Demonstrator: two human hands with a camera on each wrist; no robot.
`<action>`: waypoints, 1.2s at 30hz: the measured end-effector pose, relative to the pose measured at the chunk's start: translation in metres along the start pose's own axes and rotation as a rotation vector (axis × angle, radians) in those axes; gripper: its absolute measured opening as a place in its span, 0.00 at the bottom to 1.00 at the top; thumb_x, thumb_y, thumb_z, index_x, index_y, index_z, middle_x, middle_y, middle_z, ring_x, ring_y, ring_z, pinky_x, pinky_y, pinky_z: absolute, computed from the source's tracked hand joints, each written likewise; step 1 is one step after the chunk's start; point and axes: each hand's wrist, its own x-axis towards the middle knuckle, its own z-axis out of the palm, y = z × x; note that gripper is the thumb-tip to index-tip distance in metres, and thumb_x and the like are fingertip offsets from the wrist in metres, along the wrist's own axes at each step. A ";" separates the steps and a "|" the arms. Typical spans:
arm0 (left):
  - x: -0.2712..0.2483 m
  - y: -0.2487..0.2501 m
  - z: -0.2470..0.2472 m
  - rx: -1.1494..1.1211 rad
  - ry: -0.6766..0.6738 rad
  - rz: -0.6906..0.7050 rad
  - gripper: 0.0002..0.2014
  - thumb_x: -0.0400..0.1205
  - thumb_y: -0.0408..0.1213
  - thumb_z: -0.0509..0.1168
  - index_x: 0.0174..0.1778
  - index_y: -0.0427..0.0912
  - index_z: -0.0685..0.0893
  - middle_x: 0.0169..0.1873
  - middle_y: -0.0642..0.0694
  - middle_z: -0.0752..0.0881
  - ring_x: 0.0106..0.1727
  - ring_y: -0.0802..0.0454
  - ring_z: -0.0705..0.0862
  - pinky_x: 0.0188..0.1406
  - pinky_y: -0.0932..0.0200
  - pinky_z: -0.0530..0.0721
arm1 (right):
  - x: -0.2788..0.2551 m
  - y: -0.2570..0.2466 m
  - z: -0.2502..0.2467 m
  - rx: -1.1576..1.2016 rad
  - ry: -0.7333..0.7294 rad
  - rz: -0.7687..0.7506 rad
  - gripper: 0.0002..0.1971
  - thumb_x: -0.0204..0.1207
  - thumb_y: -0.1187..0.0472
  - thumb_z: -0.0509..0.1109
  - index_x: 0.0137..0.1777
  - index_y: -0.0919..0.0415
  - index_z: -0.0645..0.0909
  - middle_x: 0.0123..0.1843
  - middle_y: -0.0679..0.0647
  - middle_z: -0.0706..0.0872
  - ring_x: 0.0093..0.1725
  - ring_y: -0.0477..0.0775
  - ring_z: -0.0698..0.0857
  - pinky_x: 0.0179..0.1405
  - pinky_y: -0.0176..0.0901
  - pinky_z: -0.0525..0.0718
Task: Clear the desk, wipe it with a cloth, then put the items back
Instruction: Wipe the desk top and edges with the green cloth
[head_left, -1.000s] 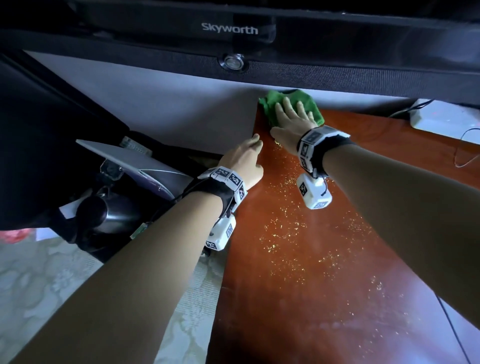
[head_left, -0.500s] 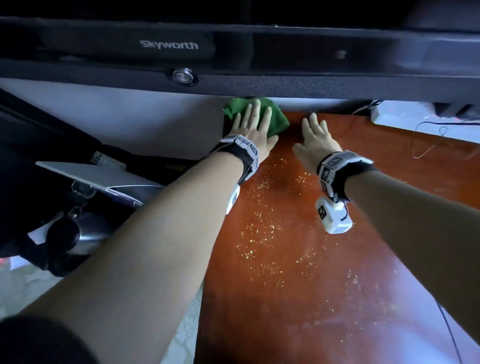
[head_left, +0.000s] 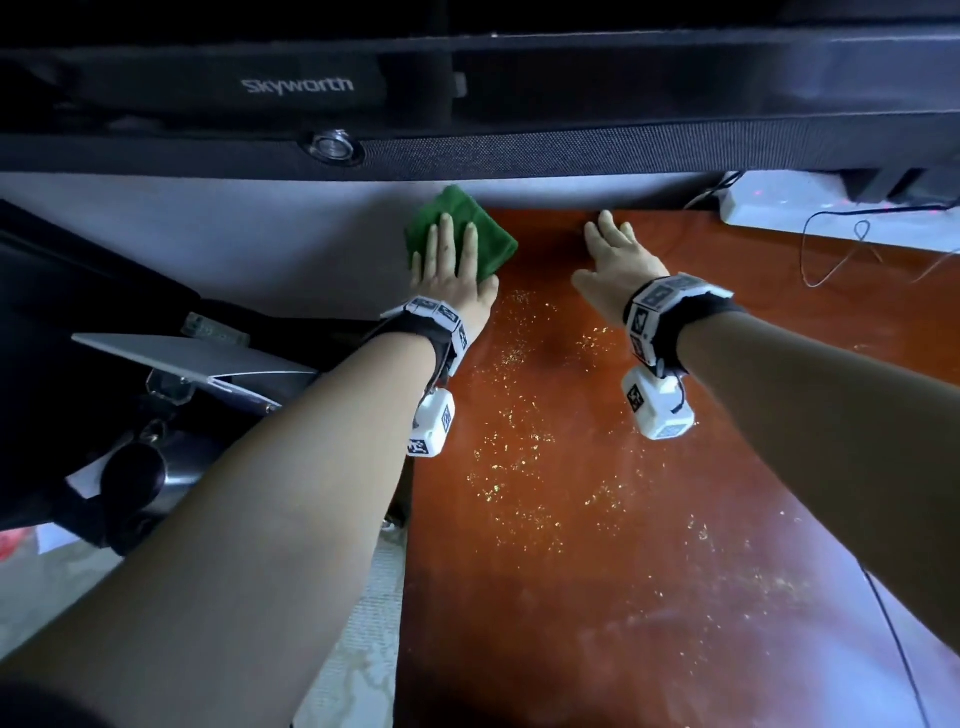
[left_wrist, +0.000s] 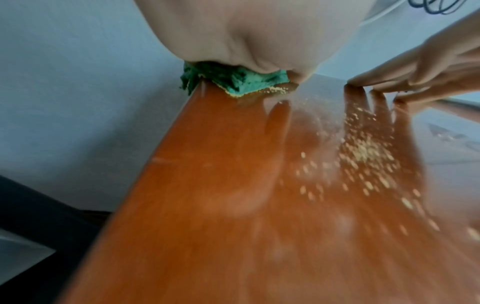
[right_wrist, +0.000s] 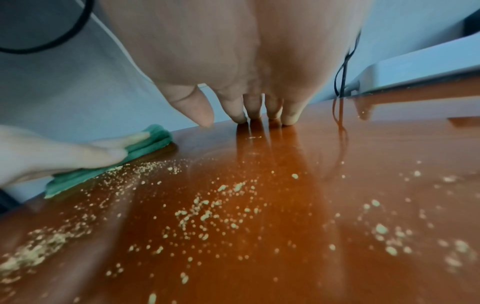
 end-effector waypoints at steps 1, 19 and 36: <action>-0.008 -0.001 0.002 0.004 -0.007 0.004 0.36 0.88 0.52 0.51 0.88 0.44 0.44 0.87 0.38 0.39 0.88 0.41 0.42 0.86 0.42 0.44 | -0.002 0.001 -0.001 0.002 -0.002 -0.004 0.38 0.78 0.52 0.57 0.88 0.55 0.50 0.89 0.49 0.44 0.88 0.54 0.45 0.82 0.56 0.59; -0.146 -0.003 0.043 0.102 -0.164 0.094 0.40 0.84 0.62 0.41 0.87 0.46 0.35 0.84 0.41 0.29 0.86 0.45 0.32 0.86 0.41 0.38 | -0.045 0.011 0.005 -0.014 -0.071 -0.013 0.37 0.78 0.54 0.59 0.88 0.51 0.52 0.89 0.48 0.45 0.88 0.53 0.46 0.84 0.54 0.57; -0.042 0.014 0.004 0.117 -0.113 0.198 0.42 0.84 0.68 0.44 0.87 0.49 0.37 0.85 0.45 0.30 0.86 0.48 0.33 0.85 0.42 0.37 | -0.041 0.018 0.013 -0.034 -0.042 -0.038 0.39 0.77 0.55 0.60 0.88 0.49 0.50 0.89 0.46 0.44 0.87 0.49 0.46 0.83 0.50 0.55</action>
